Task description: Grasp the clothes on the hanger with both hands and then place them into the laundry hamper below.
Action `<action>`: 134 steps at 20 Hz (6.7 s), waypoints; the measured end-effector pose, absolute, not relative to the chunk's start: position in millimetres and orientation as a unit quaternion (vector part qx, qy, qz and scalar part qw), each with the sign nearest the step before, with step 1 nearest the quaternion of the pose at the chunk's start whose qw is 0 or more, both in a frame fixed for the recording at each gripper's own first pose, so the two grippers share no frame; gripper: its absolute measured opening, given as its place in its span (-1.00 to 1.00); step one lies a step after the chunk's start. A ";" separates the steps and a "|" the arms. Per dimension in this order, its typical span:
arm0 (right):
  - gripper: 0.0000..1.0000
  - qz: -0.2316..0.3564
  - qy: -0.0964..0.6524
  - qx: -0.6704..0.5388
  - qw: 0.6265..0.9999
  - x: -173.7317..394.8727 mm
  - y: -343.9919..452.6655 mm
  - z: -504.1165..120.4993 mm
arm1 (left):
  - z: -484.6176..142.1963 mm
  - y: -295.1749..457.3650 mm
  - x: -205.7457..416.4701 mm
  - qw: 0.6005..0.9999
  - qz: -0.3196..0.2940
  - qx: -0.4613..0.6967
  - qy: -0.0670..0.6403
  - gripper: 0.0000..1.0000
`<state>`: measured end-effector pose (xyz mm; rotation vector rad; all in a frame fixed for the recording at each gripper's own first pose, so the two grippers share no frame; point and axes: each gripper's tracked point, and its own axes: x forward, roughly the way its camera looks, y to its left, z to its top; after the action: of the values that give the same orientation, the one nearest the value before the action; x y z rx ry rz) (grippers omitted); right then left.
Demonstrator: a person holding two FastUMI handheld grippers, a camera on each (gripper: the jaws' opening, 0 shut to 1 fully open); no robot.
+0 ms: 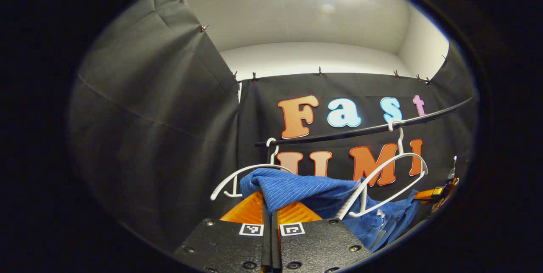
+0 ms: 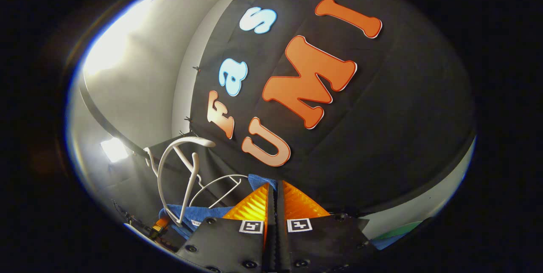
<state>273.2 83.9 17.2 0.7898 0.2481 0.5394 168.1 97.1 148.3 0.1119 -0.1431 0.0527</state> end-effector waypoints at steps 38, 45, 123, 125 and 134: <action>-0.87 0.191 0.172 0.174 0.950 122.4 76.8 -131.6 | -129.9 -112.1 119.2 0.980 -0.155 0.014 0.122 -0.98; -0.87 0.165 0.166 0.148 0.961 107.2 58.7 -151.1 | -175.0 -150.7 114.3 0.972 -0.168 -0.019 0.163 -0.98; 0.97 0.015 0.349 -0.021 0.937 34.9 -17.5 -352.7 | -363.2 -83.5 15.8 0.929 -0.062 0.010 0.364 0.94; 0.97 0.010 0.323 -0.026 0.946 37.3 -18.9 -324.9 | -339.7 -86.9 20.4 0.939 -0.066 0.006 0.338 0.94; 0.97 -0.003 0.231 -0.050 0.972 32.4 -29.0 -210.7 | -214.0 -101.6 25.9 0.972 -0.098 0.011 0.211 0.92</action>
<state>32.4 -29.0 -210.7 -0.1005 0.4656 -0.0056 25.9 -101.6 -214.0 0.0222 0.4259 -0.1985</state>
